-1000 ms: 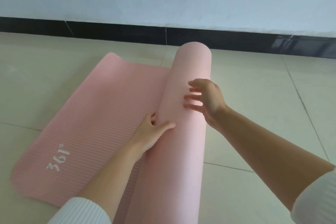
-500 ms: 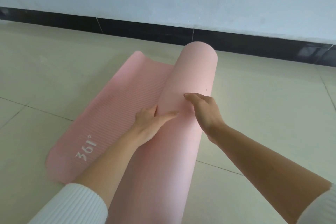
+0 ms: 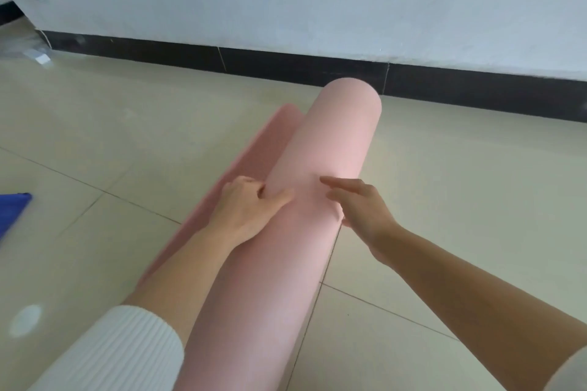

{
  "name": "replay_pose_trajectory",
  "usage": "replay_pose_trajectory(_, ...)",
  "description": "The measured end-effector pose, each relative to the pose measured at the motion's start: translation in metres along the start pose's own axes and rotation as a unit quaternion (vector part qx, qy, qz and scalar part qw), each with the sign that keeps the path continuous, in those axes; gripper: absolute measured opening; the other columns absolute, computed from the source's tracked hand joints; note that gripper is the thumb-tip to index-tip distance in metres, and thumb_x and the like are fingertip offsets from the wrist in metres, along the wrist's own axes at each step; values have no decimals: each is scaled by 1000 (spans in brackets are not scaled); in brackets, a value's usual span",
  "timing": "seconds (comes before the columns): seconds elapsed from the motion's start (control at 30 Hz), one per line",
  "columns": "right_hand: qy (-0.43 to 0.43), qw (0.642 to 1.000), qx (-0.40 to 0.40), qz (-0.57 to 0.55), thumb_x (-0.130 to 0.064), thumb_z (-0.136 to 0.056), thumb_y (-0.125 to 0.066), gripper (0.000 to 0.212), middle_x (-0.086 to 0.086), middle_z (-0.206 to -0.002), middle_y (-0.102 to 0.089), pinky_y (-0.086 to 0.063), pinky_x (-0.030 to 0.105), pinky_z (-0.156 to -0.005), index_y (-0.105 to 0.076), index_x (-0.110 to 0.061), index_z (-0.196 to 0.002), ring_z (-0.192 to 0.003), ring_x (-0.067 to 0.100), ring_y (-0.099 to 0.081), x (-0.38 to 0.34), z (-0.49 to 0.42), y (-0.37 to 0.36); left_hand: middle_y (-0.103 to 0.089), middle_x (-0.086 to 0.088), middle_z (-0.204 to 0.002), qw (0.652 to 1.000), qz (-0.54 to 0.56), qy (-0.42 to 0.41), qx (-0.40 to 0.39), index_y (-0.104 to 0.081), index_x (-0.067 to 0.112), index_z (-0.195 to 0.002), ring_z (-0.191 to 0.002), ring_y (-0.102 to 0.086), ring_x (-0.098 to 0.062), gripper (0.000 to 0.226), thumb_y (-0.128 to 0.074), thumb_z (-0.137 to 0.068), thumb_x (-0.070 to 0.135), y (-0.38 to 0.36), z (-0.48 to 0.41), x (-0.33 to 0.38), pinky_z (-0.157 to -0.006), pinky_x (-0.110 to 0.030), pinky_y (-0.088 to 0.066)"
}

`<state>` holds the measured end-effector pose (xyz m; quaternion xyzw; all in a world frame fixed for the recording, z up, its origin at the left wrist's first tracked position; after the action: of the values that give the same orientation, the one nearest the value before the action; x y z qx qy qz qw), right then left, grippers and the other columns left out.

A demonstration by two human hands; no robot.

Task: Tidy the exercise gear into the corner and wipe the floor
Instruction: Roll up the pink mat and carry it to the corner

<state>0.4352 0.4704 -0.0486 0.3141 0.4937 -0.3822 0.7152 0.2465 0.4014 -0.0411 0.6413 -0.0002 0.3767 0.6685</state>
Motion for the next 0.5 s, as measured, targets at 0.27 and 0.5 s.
replay_pose_trajectory(0.27, -93, 993, 69, 31, -22, -84, -70, 46, 2, -112, -59, -52, 44, -91, -52, -15, -127, -99, 22, -60, 39, -36, -31, -59, -5, -117, 991, -27, -52, 117, -64, 31, -115, -114, -52, -28, 36, -60, -82, 18, 48, -22, -26, -96, -34, -42)
replay_pose_trajectory(0.5, -205, 971, -84, -90, -75, -74, -54, 90, -8, -140, -44, -39, 40, -98, -37, -22, -144, -124, 17, -43, 69, -46, -114, -43, 10, -147, 989, 84, 124, -20, -37, 46, -141, -133, -43, -18, 72, -52, -76, 75, 49, -26, -100, -112, -38, -32)
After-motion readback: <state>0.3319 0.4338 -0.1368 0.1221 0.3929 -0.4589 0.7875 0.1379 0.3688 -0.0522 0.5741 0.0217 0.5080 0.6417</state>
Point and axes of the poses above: each hand's wrist, its own z-axis away from the middle knuckle, its own y-axis out of the back of the hand, x = y × z, the point moved 7 cm from there along -z, towards the middle knuckle
